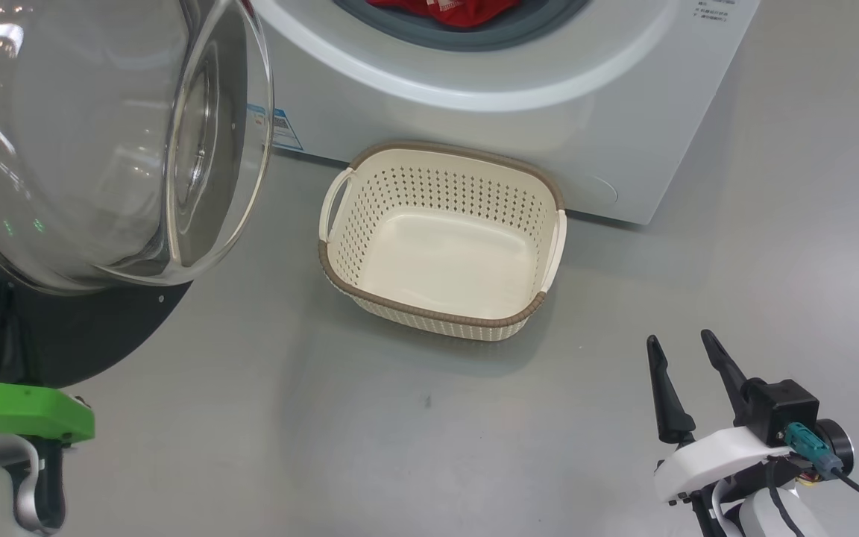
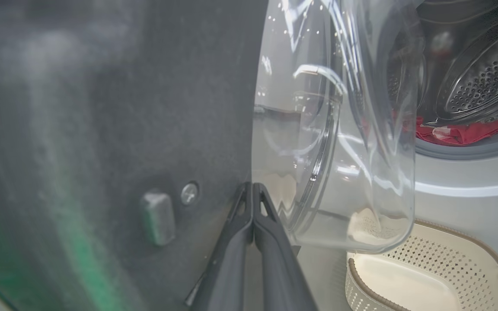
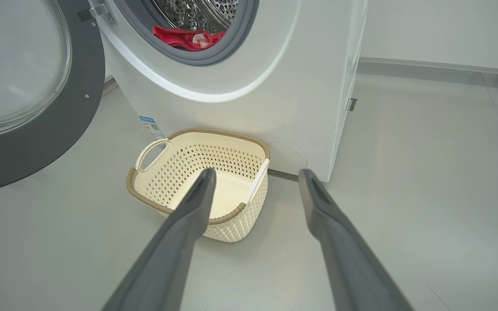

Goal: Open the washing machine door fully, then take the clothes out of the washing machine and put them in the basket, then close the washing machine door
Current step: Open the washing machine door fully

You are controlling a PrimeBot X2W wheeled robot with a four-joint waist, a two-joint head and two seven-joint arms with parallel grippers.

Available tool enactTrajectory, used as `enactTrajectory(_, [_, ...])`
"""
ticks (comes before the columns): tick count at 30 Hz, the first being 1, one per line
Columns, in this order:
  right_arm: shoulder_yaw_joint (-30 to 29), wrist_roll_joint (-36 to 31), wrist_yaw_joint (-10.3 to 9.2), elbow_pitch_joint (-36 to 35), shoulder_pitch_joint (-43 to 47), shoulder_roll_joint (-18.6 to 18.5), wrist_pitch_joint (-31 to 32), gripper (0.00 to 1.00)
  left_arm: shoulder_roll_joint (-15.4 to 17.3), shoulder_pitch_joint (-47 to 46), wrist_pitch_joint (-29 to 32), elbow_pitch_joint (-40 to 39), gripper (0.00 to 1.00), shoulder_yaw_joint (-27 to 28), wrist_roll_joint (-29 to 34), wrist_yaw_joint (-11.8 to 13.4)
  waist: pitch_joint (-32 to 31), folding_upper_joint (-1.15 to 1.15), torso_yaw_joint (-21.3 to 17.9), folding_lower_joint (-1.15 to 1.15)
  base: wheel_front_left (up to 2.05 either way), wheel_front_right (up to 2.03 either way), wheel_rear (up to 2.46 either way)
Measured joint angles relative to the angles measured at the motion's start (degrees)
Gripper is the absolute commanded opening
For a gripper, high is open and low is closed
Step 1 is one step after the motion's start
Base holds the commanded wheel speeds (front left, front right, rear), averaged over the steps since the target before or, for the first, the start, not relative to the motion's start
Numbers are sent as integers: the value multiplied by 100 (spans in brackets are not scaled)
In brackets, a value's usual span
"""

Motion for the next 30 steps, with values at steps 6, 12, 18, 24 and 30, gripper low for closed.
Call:
enactTrajectory(6, [7,-33,-38,-1,-101,-13,8,100,56,-113,-48,157,0,208,-86,0,198,0,44,0,0,0,0])
enactTrajectory(12, [23,-105,-51,-7,-169,-56,59,100,169,-201,-64,347,0,439,-264,1,361,0,72,0,0,0,0])
enactTrajectory(18, [16,-171,-97,-42,-220,-170,152,100,246,-360,-105,548,0,568,-324,-3,515,0,102,0,0,0,0])
enactTrajectory(24, [7,-230,-149,-134,-288,-247,256,100,393,-567,-107,788,0,717,-364,-10,669,0,136,0,0,0,0])
enactTrajectory(30, [12,-310,-154,-232,-370,-316,361,100,547,-831,-151,1078,0,888,-413,-59,864,0,171,0,0,0,0])
